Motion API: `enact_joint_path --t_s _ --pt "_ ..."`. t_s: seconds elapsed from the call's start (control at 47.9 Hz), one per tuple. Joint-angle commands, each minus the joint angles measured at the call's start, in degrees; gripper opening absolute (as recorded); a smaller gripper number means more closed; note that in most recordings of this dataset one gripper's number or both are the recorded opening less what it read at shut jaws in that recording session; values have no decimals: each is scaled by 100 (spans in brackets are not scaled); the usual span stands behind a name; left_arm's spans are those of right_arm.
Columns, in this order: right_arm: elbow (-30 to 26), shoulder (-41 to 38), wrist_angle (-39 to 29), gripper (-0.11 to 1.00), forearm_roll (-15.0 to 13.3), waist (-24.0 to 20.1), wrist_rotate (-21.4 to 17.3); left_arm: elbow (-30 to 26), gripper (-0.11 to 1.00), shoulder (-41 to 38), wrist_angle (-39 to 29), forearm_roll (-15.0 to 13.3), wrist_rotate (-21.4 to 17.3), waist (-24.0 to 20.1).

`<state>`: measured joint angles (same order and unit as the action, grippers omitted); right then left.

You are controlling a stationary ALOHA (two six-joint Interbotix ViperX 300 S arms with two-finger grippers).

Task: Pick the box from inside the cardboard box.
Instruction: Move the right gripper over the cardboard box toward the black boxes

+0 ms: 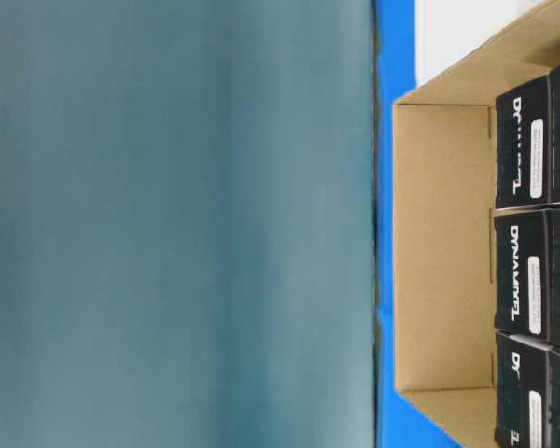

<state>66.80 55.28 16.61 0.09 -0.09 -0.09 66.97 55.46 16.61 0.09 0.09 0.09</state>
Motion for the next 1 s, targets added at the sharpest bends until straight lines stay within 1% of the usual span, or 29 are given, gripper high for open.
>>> enact_joint_path --t_s 0.0,0.042,0.084,0.125,0.167,0.188,0.23,0.376,0.522,0.627,0.773,0.982 --pt "-114 -26 18 14 44 44 -79 -237 14 -70 -62 88 35 -158" --pt "-193 -35 -141 12 246 62 -88 -281 13 -79 -105 88 26 -158" --pt "-290 -26 -396 5 439 88 -132 -334 7 -97 -193 88 26 -149" --pt "-396 -26 -756 2 562 123 -158 -387 1 -97 -281 88 26 -149" --pt "-527 -35 -1160 1 615 158 -185 -431 -3 -105 -387 97 35 -132" --pt "-642 -35 -1485 0 615 167 -193 -457 -5 -105 -439 97 35 -123" --pt "-800 -62 -1890 0 615 176 -211 -501 -6 -105 -563 97 35 -123" --pt "-1477 -308 -3103 1 615 176 -220 -624 -6 -79 -940 97 26 -114" --pt "-2101 -624 -3894 1 624 176 -299 -677 -6 -79 -1266 97 35 -114" --pt "-2540 -967 -4412 1 624 185 -527 -729 -6 -79 -1389 97 35 -114" --pt "-3050 -1485 -5159 1 624 185 -949 -800 -6 -114 -1424 88 35 -114" --pt "-3665 -2206 -6082 1 633 176 -1283 -817 -6 -132 -1512 88 35 -114"
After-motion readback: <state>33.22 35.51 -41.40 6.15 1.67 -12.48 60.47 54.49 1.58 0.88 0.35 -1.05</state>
